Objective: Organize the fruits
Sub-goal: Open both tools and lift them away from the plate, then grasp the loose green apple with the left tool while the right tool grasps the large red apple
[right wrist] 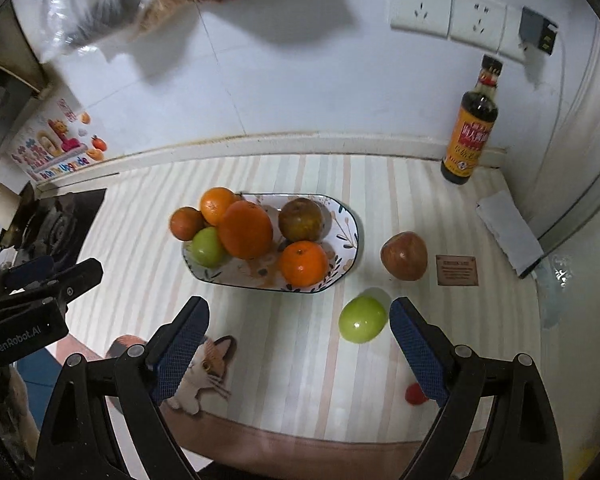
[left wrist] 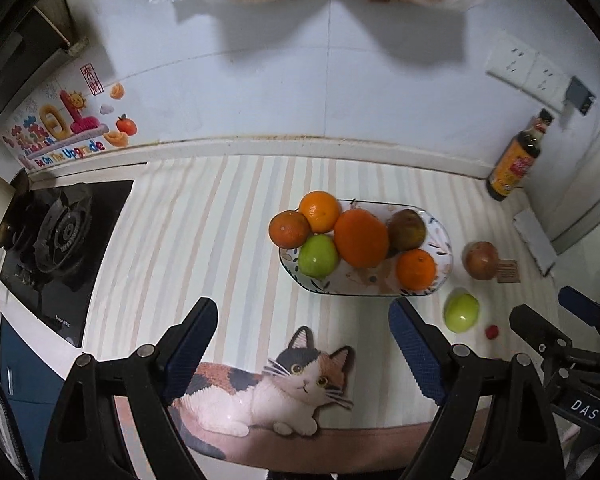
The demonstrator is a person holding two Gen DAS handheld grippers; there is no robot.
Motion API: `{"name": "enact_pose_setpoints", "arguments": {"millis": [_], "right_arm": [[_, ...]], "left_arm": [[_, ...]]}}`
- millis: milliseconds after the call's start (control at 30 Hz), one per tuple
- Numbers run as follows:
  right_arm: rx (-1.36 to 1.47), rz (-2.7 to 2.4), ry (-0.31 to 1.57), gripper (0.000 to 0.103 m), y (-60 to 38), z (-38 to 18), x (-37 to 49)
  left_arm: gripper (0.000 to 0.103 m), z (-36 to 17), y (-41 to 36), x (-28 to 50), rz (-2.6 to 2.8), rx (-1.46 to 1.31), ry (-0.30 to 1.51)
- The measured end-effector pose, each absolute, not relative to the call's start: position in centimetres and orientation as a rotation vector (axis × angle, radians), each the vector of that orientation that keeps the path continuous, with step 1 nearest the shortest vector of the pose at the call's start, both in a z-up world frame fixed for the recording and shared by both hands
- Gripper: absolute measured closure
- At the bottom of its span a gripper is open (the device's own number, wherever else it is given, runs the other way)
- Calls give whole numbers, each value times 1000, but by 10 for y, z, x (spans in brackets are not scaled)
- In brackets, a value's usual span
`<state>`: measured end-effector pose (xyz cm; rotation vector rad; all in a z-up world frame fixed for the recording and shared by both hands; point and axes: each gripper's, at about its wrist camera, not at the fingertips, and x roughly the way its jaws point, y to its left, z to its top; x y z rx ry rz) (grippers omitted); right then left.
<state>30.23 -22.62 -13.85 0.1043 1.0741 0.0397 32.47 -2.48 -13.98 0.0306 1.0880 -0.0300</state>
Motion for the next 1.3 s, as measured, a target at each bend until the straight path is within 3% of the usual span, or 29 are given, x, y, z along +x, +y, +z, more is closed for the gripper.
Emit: {"name": "enact_pose_setpoints", "arguments": {"millis": [400, 767, 867, 900, 933, 1300], "right_arm": [[109, 40, 1015, 9, -219, -86, 247], [123, 74, 1009, 9, -218, -77, 229], [157, 77, 1017, 9, -226, -80, 232], [183, 78, 1022, 8, -231, -83, 234], [200, 75, 1029, 7, -236, -86, 236], [555, 19, 1133, 5, -352, -164, 277]], "left_arm": [[15, -98, -20, 275, -80, 27, 1024], [15, -94, -22, 254, -92, 8, 1026], [14, -98, -24, 256, -103, -5, 1035], [3, -99, -26, 257, -104, -1, 1040], [0, -103, -29, 261, -104, 3, 1050], [0, -155, -83, 317, -152, -18, 1172]]}}
